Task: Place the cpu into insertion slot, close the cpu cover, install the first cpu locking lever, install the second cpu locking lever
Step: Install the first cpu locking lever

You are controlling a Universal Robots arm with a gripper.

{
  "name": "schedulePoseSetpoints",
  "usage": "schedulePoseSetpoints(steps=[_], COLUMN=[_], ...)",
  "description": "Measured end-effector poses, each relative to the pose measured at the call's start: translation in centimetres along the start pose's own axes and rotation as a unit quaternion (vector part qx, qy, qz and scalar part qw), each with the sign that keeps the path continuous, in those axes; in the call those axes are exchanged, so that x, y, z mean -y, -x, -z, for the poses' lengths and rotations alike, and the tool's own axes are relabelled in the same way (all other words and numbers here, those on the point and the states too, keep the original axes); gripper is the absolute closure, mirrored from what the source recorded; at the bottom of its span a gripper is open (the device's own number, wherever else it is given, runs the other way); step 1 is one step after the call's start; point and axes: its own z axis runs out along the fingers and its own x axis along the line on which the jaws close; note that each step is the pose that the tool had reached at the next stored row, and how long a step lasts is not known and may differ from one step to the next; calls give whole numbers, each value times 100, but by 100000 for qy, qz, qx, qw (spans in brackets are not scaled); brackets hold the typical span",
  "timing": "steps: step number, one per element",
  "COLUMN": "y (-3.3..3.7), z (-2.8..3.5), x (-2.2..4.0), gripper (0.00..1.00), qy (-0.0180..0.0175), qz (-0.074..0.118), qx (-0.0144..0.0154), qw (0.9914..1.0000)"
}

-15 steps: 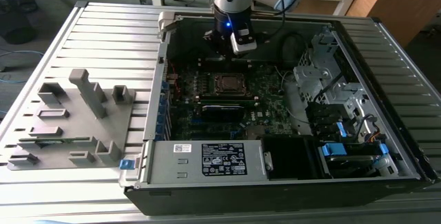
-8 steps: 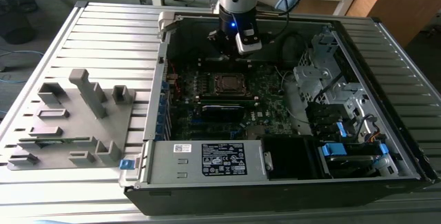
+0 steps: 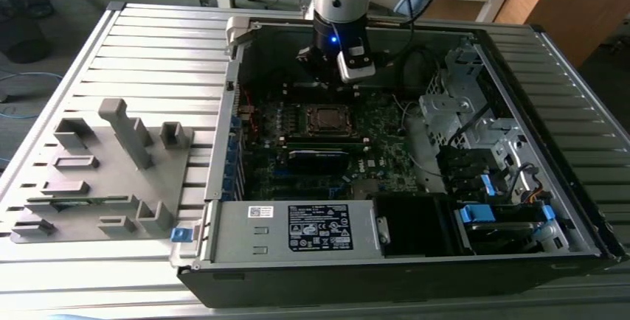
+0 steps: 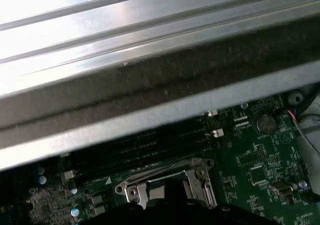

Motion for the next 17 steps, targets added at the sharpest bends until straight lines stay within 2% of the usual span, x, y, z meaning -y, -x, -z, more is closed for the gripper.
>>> schedulePoseSetpoints(steps=[9, 14, 17], y=[40, 49, 50], z=[6, 7, 6], x=[134, 166, 167], gripper=[89, 89, 89], qy=[-40, -77, 16], qz=[8, 140, 2021], qx=[13, 18, -132], qw=[100000, 100000, 99979])
